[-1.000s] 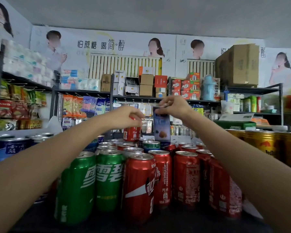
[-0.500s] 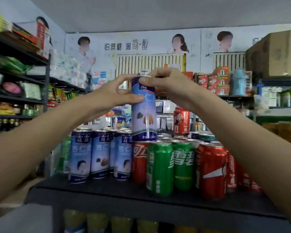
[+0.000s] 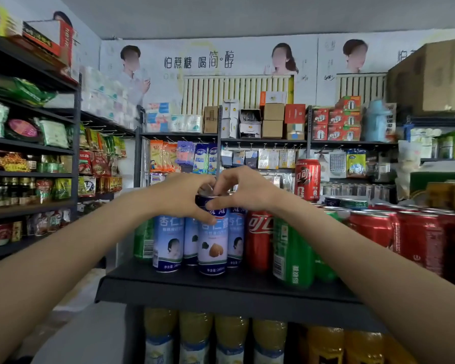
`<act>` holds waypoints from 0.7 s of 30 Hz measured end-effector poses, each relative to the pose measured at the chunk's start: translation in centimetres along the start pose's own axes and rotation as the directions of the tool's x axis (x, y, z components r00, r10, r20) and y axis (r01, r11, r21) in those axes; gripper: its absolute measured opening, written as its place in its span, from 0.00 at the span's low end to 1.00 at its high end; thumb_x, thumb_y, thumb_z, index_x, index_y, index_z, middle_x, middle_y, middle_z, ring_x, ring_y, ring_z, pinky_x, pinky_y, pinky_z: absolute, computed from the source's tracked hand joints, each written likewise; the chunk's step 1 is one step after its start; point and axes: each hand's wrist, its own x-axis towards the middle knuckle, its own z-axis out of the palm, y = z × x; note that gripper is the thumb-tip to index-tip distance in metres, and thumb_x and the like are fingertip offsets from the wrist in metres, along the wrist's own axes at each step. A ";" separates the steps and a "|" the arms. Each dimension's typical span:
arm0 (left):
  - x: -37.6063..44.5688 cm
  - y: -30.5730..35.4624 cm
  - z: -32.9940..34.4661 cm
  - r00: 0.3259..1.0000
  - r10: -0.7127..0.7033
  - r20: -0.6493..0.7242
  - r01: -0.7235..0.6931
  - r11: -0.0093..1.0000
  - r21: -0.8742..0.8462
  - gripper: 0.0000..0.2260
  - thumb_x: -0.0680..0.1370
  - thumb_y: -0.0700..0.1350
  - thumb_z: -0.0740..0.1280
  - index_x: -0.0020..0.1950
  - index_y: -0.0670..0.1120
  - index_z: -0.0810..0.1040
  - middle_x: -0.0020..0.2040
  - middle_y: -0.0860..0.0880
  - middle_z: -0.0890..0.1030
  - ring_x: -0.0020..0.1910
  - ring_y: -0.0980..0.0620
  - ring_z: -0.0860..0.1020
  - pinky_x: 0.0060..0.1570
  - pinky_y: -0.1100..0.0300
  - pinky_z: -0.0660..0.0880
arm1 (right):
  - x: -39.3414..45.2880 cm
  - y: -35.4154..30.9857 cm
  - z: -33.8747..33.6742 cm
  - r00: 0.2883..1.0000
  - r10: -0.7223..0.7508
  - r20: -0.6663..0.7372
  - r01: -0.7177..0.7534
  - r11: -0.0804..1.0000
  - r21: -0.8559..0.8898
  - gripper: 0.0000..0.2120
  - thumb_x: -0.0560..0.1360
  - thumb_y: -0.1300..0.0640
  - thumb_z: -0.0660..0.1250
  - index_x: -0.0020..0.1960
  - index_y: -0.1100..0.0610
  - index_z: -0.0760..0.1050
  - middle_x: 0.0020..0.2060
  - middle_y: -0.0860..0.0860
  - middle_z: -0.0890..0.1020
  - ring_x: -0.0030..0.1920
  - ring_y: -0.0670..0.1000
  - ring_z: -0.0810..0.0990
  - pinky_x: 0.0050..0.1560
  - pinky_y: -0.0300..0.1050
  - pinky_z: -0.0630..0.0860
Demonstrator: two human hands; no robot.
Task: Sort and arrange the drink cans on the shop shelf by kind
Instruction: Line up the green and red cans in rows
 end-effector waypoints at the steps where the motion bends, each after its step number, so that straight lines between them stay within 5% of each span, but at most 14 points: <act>1: 0.0 -0.3 0.2 1.000 0.003 -0.001 -0.003 1.000 0.026 0.24 0.68 0.53 0.74 0.59 0.50 0.71 0.49 0.57 0.74 0.48 0.57 0.72 0.46 0.63 0.65 | 0.1 0.1 0.4 1.000 -0.005 -0.014 0.005 1.000 -0.025 0.12 0.64 0.53 0.78 0.34 0.52 0.75 0.43 0.57 0.82 0.47 0.54 0.80 0.54 0.50 0.75; 5: 0.3 -1.4 0.7 1.000 0.022 -0.012 -0.021 0.994 0.104 0.24 0.69 0.57 0.72 0.60 0.50 0.72 0.49 0.57 0.75 0.52 0.52 0.75 0.52 0.58 0.63 | 0.9 1.1 1.0 1.000 -0.028 -0.011 0.026 0.995 -0.094 0.11 0.65 0.49 0.77 0.36 0.51 0.75 0.44 0.53 0.82 0.51 0.52 0.78 0.55 0.47 0.71; 9: 0.6 -2.0 1.1 1.000 -0.001 0.017 -0.002 0.984 0.178 0.23 0.71 0.55 0.70 0.64 0.52 0.70 0.61 0.54 0.75 0.62 0.52 0.70 0.68 0.49 0.57 | 0.8 1.7 -0.2 0.998 -0.047 0.041 0.055 0.972 -0.229 0.09 0.68 0.49 0.73 0.47 0.50 0.80 0.55 0.50 0.79 0.61 0.51 0.71 0.62 0.46 0.64; 15: 1.9 0.7 0.3 0.978 0.079 -0.196 -0.105 0.987 -0.124 0.14 0.75 0.43 0.67 0.60 0.51 0.73 0.62 0.55 0.73 0.60 0.59 0.70 0.57 0.65 0.63 | -2.4 3.4 -6.9 0.998 0.029 -0.050 -0.036 0.990 -0.136 0.07 0.73 0.57 0.69 0.51 0.54 0.80 0.55 0.49 0.80 0.56 0.46 0.75 0.57 0.40 0.66; 21: 7.0 6.7 1.5 0.980 0.170 -0.105 -0.189 0.960 -0.207 0.13 0.76 0.47 0.66 0.60 0.51 0.73 0.58 0.56 0.73 0.57 0.59 0.73 0.45 0.72 0.68 | -5.7 8.9 -15.3 0.964 0.237 -0.124 -0.258 0.945 -0.202 0.06 0.72 0.57 0.70 0.47 0.58 0.79 0.42 0.49 0.81 0.43 0.47 0.78 0.43 0.36 0.71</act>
